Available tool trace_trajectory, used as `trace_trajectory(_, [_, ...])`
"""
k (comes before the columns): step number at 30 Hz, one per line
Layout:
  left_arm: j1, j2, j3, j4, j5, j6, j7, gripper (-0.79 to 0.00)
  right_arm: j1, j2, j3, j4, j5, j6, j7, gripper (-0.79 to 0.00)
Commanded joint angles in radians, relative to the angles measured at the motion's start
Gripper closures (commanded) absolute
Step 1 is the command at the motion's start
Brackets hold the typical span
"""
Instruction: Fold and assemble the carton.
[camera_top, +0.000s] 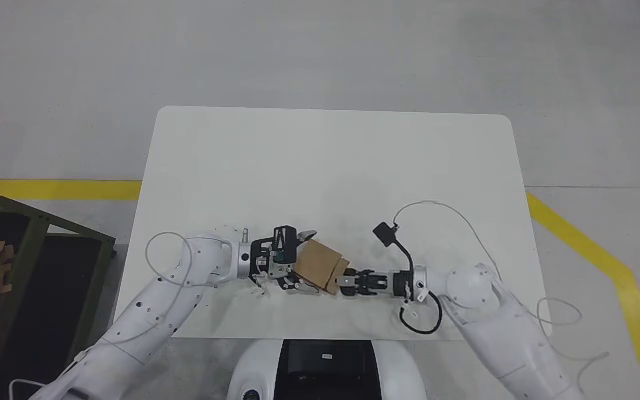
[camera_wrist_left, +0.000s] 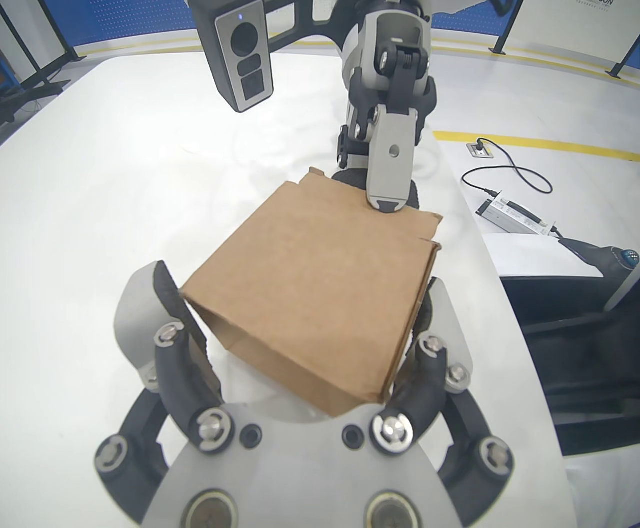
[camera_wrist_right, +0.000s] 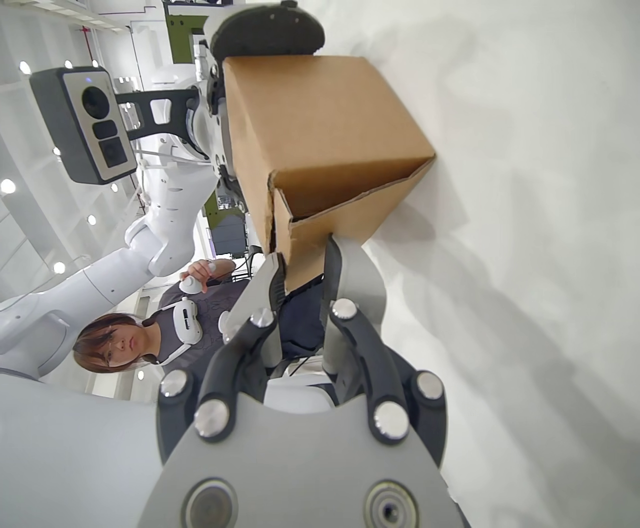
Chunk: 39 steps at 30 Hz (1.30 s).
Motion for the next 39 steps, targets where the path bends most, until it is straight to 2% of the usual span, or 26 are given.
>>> trace_trajectory(1, [0.001,0.000,-0.001,-0.002,0.001,0.001,-0.001,-0.785,0.003,-0.001,-0.004,0.001,-0.001,0.003,-0.003,-0.129])
trace_trajectory(5, [0.002,0.001,-0.002,-0.005,0.001,0.001,0.000,-0.785,0.013,-0.003,-0.013,0.001,0.002,0.008,-0.006,-0.111])
trace_trajectory(20, [0.005,0.001,0.001,0.000,-0.001,-0.002,0.004,-0.785,0.057,-0.015,-0.043,0.015,0.017,0.016,-0.036,-0.129])
trace_trajectory(24, [0.006,0.001,0.002,0.001,-0.003,0.002,0.005,-0.785,0.062,-0.018,-0.046,0.018,0.023,0.019,-0.046,-0.240])
trace_trajectory(27, [0.006,0.001,0.001,0.006,-0.002,0.003,0.003,-0.785,0.062,-0.016,-0.039,0.016,0.025,0.020,-0.046,-0.262])
trace_trajectory(35, [0.009,0.003,-0.004,0.011,-0.001,0.001,0.003,-0.785,0.029,-0.003,0.008,-0.032,0.026,0.030,-0.029,-0.249])
trace_trajectory(39, [0.010,0.004,-0.005,0.009,-0.002,0.000,-0.001,-0.785,0.007,0.004,0.027,-0.057,0.027,0.034,-0.015,-0.197])
